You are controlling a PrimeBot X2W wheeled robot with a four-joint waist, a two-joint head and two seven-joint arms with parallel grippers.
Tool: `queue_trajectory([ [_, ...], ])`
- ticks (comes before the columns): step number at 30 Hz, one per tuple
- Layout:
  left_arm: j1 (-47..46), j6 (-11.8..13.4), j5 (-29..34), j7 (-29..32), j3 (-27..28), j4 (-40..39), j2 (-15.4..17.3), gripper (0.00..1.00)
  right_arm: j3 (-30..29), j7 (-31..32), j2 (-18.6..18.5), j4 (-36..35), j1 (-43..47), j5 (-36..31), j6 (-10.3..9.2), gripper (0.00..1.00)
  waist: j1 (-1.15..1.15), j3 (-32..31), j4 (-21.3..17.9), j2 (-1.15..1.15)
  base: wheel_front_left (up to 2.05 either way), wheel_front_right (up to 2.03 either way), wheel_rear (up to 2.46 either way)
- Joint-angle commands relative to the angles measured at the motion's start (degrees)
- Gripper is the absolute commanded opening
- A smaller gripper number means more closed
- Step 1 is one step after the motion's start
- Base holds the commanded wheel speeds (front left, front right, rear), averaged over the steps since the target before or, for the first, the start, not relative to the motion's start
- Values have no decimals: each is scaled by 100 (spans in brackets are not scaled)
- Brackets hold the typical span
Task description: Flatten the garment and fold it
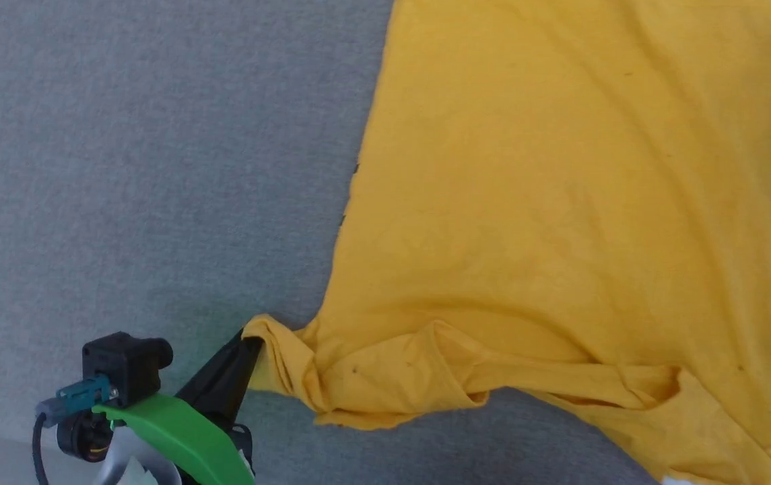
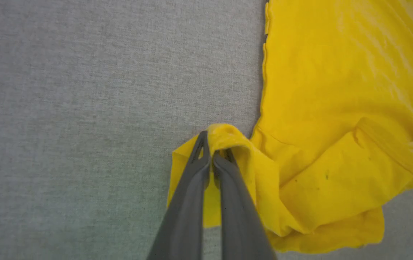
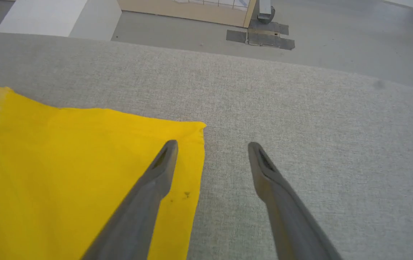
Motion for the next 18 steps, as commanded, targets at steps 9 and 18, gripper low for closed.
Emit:
queue_trajectory([
  [9,-162,-41,99,-156,24,127,-29,0,-271,25,201,268,-75,-340,-8,0,0,246,380,0,0,0,0],
  [18,-51,-12,165,-232,121,184,94,0,-574,-728,306,-164,614,288,-8,0,0,-648,-168,0,0,0,0],
])
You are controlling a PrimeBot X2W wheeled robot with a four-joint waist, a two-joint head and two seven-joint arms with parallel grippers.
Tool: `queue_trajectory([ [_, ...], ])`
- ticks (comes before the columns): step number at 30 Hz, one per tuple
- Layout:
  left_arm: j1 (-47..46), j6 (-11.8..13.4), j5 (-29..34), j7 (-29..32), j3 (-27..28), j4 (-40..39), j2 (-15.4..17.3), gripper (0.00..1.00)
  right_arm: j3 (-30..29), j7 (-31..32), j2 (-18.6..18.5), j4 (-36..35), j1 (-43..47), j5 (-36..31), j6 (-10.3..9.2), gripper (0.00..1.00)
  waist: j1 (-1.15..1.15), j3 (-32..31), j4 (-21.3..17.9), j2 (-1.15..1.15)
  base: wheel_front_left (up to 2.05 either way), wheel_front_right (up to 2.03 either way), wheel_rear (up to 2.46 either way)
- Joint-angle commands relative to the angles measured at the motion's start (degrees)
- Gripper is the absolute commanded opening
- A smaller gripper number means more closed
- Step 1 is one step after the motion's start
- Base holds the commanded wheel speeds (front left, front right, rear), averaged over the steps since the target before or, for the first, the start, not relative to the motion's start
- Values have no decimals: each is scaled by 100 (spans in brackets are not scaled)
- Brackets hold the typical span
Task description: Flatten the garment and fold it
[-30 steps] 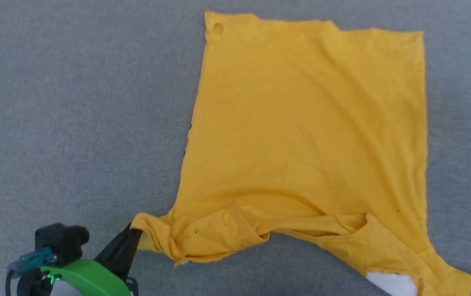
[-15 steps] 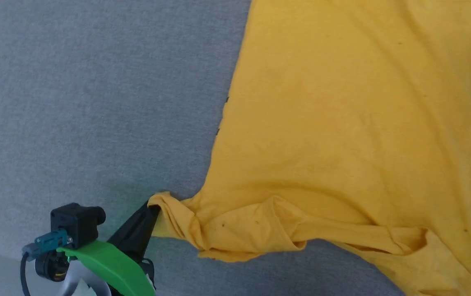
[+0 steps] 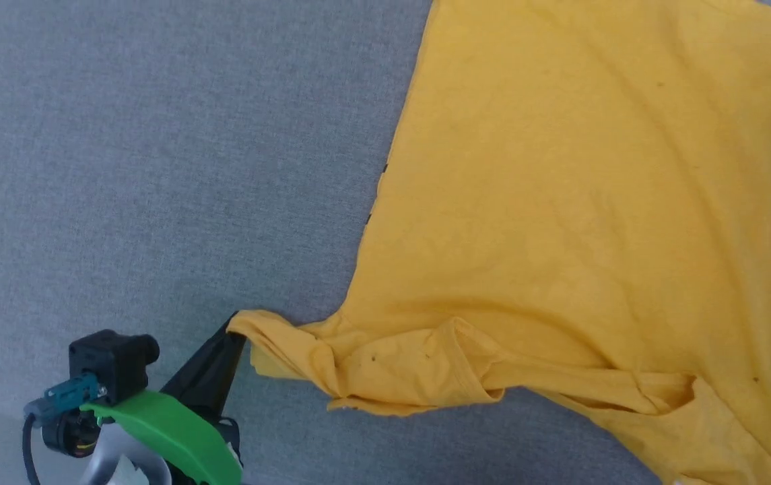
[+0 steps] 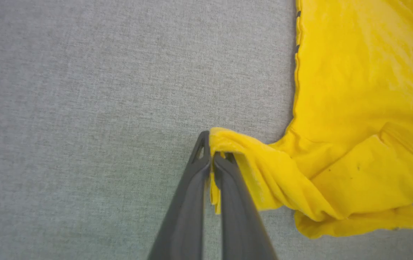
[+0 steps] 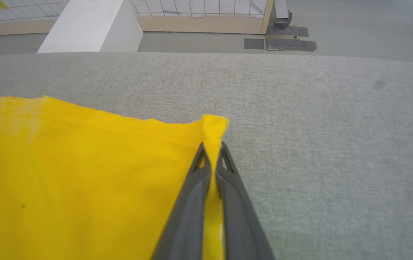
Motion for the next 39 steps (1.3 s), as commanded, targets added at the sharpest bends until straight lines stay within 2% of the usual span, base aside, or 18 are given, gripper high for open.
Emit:
queue_trajectory([
  [1,13,12,65,-37,37,22,62,0,-138,-57,13,-165,348,107,-8,0,-1,-699,-525,0,0,0,0],
  [5,156,53,127,-95,87,123,130,0,-568,-129,161,-704,1430,330,-8,0,-1,-1148,-836,0,0,0,0],
  [11,373,121,168,-203,96,282,127,0,-1401,-116,858,-1495,3223,697,-8,0,-1,-1499,-1233,0,0,0,0],
  [14,452,138,165,-253,77,352,98,0,-1596,-133,1026,-1650,4040,861,-8,0,-1,-1592,-1355,0,0,0,0],
  [16,504,143,152,-287,58,394,70,0,-1702,-138,1058,-1527,4563,1123,-8,0,-1,-1640,-1417,0,0,0,0],
  [17,574,162,145,-333,52,433,50,0,-1669,-378,1063,-961,5163,1703,-8,0,-1,-1671,-1488,0,0,0,0],
  [22,592,192,140,-346,63,475,51,0,-1301,-1099,1065,-247,5314,1990,-8,0,-1,-1677,-1571,0,0,0,0],
  [23,577,193,140,-341,60,480,52,0,-1227,-1253,1065,-220,5218,1976,-8,73,-1,-1676,-1582,0,0,0,0],
  [24,561,193,140,-336,56,482,52,0,-1183,-1381,1065,-259,5127,1950,-8,100,-1,-1674,-1588,0,0,0,0],
  [28,467,173,140,-325,12,484,34,0,-956,-1483,1065,-958,4687,1692,-8,100,-1,-1633,-1558,0,0,0,0],
  [33,297,132,150,-343,-48,486,-5,0,-606,-873,908,-2264,3863,1359,-8,100,-1,-1467,-1432,0,0,0,0],
  [36,151,93,171,-349,-99,473,-30,0,-346,-451,694,-2487,3272,1163,-8,100,-1,-1265,-1282,0,0,0,0],
  [39,-32,46,197,-349,-180,462,-78,0,-78,-60,547,-2301,2641,1008,-8,100,-1,-1006,-1088,0,0,0,0],
])
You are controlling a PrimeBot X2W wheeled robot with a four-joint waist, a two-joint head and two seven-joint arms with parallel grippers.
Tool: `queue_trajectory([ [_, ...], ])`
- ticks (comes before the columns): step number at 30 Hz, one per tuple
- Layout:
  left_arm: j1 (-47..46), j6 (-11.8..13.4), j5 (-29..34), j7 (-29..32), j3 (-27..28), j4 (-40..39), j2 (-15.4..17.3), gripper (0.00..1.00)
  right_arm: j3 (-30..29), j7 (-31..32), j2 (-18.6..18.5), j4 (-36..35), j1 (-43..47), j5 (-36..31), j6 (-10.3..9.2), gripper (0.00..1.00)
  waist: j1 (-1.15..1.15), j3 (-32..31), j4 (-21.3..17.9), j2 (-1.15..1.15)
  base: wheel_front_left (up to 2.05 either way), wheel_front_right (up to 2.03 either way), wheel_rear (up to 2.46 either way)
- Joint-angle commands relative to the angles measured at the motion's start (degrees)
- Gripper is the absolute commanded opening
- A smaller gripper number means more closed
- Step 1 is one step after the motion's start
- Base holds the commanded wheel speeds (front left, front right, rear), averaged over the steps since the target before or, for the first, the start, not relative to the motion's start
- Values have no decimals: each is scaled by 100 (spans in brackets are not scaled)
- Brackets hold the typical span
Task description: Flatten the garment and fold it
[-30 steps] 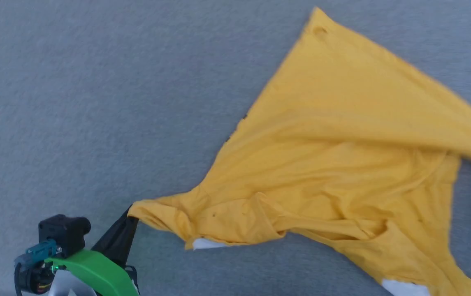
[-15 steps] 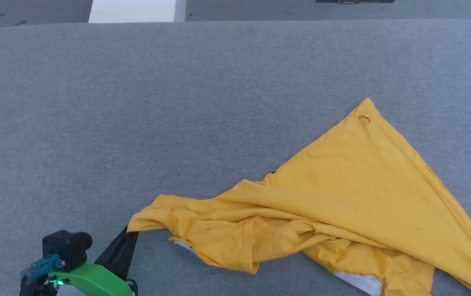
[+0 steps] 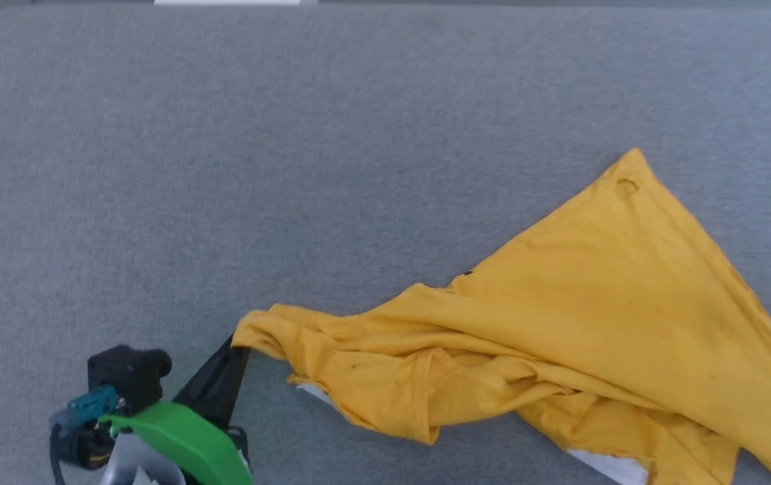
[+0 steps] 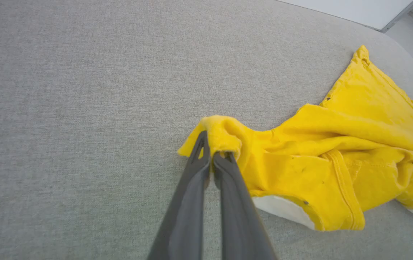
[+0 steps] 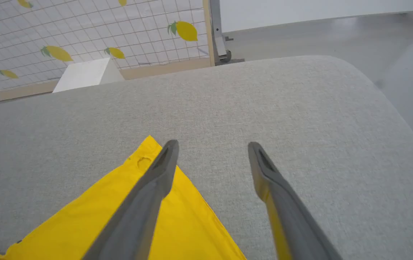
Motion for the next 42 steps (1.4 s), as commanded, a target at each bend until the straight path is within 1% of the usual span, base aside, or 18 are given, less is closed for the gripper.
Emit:
queue_trajectory([
  [1,-150,-52,43,-18,-27,0,-35,0,94,109,-64,114,-222,-92,-8,100,0,358,303,0,0,0,0],
  [4,-353,-96,77,-28,-95,22,-82,0,359,394,-213,589,-780,-258,-8,100,0,646,508,0,0,0,0],
  [9,-607,-172,91,-56,-212,82,-182,0,688,731,-463,1136,-1258,-473,-8,100,0,992,806,0,0,0,0],
  [14,-754,-219,91,-101,-295,208,-266,0,983,996,-655,1466,-1412,-514,-8,100,0,1114,1004,0,0,0,0],
  [19,-834,-246,78,-138,-354,307,-327,0,1119,1164,-825,1655,-1392,-539,-8,100,0,1129,1134,0,0,0,0],
  [20,-840,-247,75,-144,-359,319,-333,0,1147,1196,-856,1686,-1383,-549,-8,91,0,1127,1145,0,0,0,0],
  [21,-846,-246,73,-151,-364,334,-339,0,1177,1241,-896,1728,-1367,-557,-8,25,0,1121,1157,0,0,0,0],
  [22,-848,-244,72,-155,-368,345,-343,0,1189,1314,-916,1770,-1344,-557,-8,0,0,1112,1162,0,0,0,0],
  [25,-842,-230,69,-175,-358,367,-339,0,1180,1502,-954,1764,-1306,-532,-8,0,0,1029,1139,0,0,0,0],
  [28,-861,-209,106,-181,-306,367,-272,0,1141,1421,-952,1662,-1339,-544,-8,0,0,894,1046,0,0,0,0],
  [34,-1307,-193,317,-55,-242,480,-103,0,1008,1005,-798,1519,-1462,-509,-8,0,0,417,784,0,0,0,0],
  [38,-1857,-221,420,106,-195,758,-17,0,956,610,-593,1503,-1542,-531,-8,0,0,9,566,0,0,0,0],
  [42,-2515,-159,576,112,-73,1160,0,0,947,239,-363,1581,-1643,-500,-8,0,0,-396,358,0,0,0,0],
])
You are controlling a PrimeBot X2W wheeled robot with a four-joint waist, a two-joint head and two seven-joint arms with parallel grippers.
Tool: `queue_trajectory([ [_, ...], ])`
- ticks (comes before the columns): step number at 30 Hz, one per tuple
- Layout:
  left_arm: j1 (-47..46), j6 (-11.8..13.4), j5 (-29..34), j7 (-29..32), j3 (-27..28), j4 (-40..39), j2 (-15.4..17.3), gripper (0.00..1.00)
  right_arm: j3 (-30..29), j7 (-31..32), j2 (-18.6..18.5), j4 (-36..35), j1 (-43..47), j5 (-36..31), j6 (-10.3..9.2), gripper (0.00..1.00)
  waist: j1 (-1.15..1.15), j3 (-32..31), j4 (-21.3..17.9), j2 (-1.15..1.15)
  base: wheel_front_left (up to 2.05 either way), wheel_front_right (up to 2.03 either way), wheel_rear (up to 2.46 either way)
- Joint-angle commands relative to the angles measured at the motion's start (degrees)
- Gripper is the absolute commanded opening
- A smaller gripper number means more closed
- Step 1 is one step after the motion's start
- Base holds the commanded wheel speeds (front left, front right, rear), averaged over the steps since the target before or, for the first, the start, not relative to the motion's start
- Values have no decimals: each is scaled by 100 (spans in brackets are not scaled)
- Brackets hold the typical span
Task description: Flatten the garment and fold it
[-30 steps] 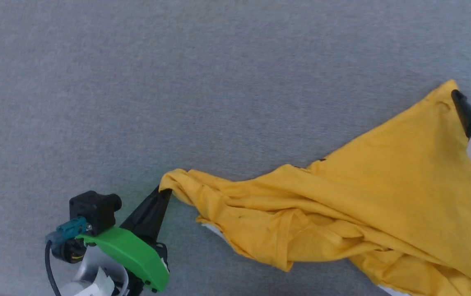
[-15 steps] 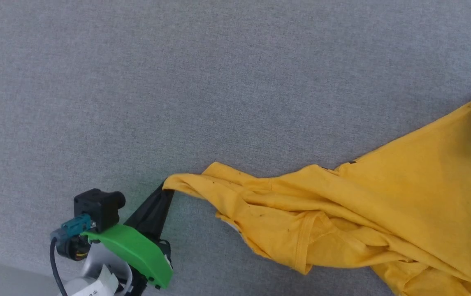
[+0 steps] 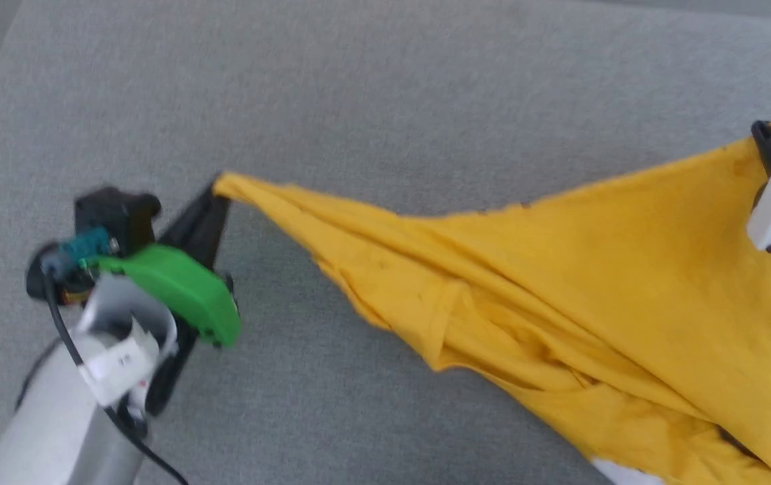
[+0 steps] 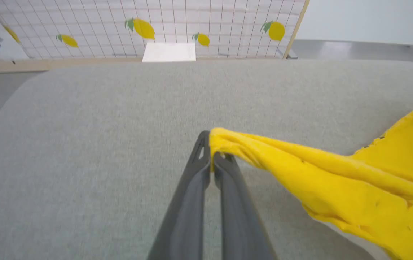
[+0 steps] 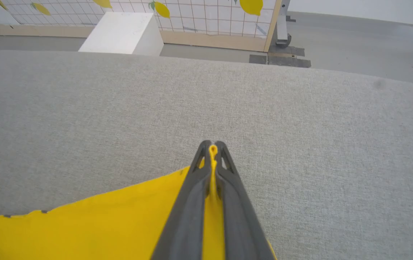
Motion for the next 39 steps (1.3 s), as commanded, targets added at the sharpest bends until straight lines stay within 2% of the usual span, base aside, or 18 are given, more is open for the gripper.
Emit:
queue_trajectory([
  [1,-322,44,108,-35,55,104,16,0,29,-132,52,30,-169,25,-8,0,0,-591,-419,0,0,0,0],
  [4,-876,-53,194,-29,65,379,56,0,53,-372,106,110,-377,27,-8,0,0,-837,-547,0,0,0,0],
  [13,-3091,-388,579,10,49,1746,216,0,509,-1078,118,859,-1803,-215,-8,0,0,-1543,-927,0,0,0,0],
  [22,-4705,-570,866,90,-140,2825,121,0,780,-1447,163,1826,-2903,-428,-8,0,0,-1962,-1090,0,0,0,0],
  [32,-5808,-748,855,332,-254,3343,-16,0,1006,-1347,141,2121,-3601,-374,-8,0,0,-1947,-1167,0,0,0,0],
  [36,-5977,-784,664,643,-211,3386,-53,0,1056,-1098,114,2034,-3728,-297,-8,0,0,-1736,-1216,0,0,0,0],
  [39,-6140,-820,719,811,-262,3291,73,0,1053,-921,87,1930,-3842,-287,-8,0,0,-1386,-1289,0,0,0,0],
])
